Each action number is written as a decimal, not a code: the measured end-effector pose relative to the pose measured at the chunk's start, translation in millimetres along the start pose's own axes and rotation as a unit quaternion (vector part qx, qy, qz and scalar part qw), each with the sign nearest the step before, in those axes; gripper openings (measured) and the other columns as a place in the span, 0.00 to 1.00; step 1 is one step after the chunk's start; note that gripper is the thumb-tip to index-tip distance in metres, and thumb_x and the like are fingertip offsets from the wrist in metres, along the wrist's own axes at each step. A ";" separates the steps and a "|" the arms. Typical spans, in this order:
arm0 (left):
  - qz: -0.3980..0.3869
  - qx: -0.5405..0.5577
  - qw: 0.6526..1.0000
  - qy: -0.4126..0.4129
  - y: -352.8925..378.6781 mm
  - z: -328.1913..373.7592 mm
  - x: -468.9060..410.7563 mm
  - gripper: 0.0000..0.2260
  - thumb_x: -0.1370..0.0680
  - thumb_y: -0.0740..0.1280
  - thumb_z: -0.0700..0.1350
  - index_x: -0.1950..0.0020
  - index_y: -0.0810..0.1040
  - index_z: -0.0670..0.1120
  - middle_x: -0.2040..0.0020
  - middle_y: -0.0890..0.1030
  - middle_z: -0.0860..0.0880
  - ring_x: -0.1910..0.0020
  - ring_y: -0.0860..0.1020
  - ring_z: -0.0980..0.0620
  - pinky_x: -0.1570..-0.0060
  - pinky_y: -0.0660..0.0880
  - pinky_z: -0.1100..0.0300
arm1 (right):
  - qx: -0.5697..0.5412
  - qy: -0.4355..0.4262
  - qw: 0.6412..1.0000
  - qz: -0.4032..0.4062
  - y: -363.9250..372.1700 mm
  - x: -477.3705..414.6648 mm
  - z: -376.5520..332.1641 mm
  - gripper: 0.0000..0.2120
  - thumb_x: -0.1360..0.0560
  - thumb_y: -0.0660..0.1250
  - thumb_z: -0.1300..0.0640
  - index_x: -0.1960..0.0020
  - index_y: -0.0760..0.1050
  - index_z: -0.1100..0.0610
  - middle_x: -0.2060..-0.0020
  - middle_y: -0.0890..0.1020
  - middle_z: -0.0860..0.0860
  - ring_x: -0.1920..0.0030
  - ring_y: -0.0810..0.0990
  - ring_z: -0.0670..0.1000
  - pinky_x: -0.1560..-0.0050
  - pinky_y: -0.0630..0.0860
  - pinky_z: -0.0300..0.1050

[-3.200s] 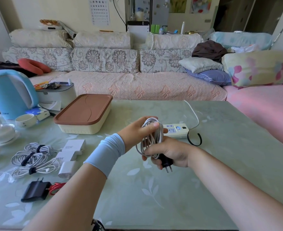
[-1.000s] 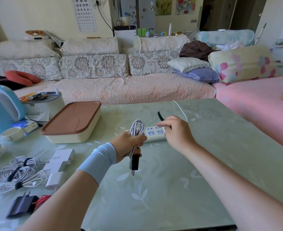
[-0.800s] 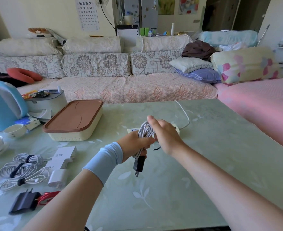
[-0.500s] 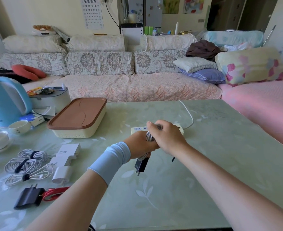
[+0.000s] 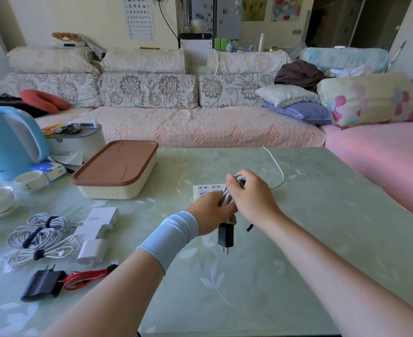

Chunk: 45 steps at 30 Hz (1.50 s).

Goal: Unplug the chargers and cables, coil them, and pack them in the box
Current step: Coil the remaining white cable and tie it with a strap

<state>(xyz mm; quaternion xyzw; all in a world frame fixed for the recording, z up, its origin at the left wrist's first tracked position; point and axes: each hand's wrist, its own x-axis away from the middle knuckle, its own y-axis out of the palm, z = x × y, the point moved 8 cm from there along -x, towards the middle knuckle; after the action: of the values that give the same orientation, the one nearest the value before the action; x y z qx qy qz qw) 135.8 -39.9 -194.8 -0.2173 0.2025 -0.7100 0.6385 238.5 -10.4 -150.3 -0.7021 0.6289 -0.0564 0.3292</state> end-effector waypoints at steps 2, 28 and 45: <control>0.009 0.053 0.998 -0.015 -2.8 2.8 0.9 0.11 0.21 0.62 0.50 0.59 0.72 0.46 0.65 0.81 0.51 0.61 0.82 0.49 0.59 0.75 0.59 | -0.031 0.013 0.999 -0.001 -1.7 -2.1 1.2 0.19 0.20 0.61 0.43 0.62 0.71 0.56 0.71 0.75 0.46 0.68 0.73 0.45 0.64 0.68 0.41; 0.068 0.100 0.992 0.027 -28.6 18.2 12.4 0.04 0.26 0.68 0.44 0.57 0.73 0.49 0.65 0.74 0.50 0.64 0.73 0.50 0.56 0.75 0.49 | -0.238 0.031 0.970 0.025 -10.8 5.8 -10.1 0.12 0.33 0.79 0.62 0.64 0.75 0.60 0.76 0.80 0.49 0.78 0.72 0.46 0.76 0.69 0.35; 0.173 0.391 0.900 -0.086 -43.5 -0.3 14.2 0.19 0.17 0.51 0.51 0.62 0.70 0.44 0.72 0.71 0.47 0.77 0.68 0.48 0.75 0.68 0.60 | -0.260 0.072 0.953 -0.134 1.1 11.7 1.6 0.01 0.26 0.72 0.64 0.54 0.80 0.61 0.69 0.83 0.52 0.74 0.75 0.49 0.74 0.72 0.39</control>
<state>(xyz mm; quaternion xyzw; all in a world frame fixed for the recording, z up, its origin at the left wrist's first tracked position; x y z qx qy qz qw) 98.7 -49.5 -169.8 0.0284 -0.1130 -0.5893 0.7995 240.8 -20.4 -156.1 -0.8356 0.5436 0.0150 0.0785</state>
